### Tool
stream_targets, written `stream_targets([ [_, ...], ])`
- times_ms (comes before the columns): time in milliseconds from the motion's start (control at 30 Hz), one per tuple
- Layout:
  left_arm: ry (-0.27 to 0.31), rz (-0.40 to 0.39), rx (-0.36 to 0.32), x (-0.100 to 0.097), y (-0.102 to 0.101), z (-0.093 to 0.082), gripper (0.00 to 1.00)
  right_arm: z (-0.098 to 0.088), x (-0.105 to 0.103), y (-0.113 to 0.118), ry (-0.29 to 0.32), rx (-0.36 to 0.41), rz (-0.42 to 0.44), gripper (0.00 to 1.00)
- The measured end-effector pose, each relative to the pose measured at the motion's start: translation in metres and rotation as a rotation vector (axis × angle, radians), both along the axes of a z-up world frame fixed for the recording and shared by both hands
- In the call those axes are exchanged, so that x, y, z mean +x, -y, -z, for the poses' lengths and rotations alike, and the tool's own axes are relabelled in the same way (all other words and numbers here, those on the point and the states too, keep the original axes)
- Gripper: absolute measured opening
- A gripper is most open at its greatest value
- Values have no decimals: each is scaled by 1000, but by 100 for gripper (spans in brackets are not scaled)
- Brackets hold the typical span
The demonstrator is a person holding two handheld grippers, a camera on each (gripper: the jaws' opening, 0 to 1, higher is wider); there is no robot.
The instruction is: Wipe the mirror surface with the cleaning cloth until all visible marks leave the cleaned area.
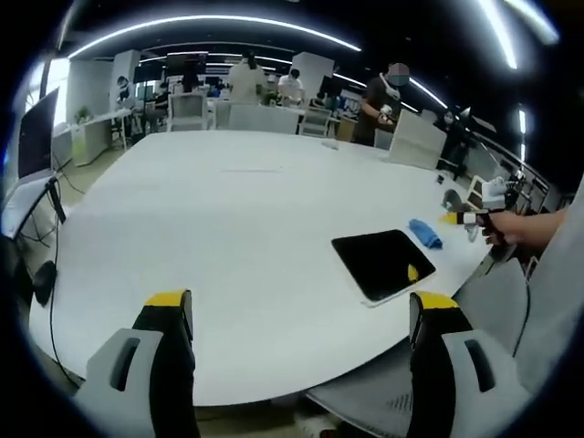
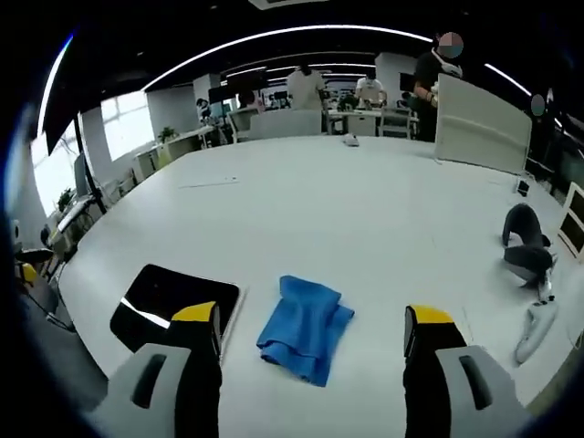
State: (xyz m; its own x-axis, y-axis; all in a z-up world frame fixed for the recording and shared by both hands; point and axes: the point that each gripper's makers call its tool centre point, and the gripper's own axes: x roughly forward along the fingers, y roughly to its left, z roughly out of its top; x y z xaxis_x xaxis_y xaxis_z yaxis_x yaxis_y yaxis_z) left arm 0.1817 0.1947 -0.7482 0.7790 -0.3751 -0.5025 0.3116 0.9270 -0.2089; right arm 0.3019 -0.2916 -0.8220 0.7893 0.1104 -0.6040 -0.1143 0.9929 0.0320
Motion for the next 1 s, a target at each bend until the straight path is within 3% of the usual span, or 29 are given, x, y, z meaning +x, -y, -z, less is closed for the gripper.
stream_targets([
  [67,-4,2,0,-1,1,0,99,11,4,3,-7,-6,16,61],
  [133,-7,3,3,-2,1,1,99,28,3,2,-56,66,78,55],
  [200,-11,4,6,-3,1,2,99,34,5,4,-72,68,98,54],
  [333,-20,5,14,-5,0,4,98,42,10,0,-84,59,88,37],
  [467,-28,2,17,-7,-1,5,98,48,14,-2,-96,64,90,26],
  [700,-36,-2,25,-9,-3,7,97,61,17,-6,-137,69,95,15],
  [767,-34,-4,26,-9,-3,7,97,71,10,-4,-177,8,58,10],
  [833,-35,-6,28,-10,-4,7,97,63,15,-8,-135,16,60,10],
  [1000,-38,-4,31,-11,-4,10,96,62,14,-8,-137,2,41,8],
])
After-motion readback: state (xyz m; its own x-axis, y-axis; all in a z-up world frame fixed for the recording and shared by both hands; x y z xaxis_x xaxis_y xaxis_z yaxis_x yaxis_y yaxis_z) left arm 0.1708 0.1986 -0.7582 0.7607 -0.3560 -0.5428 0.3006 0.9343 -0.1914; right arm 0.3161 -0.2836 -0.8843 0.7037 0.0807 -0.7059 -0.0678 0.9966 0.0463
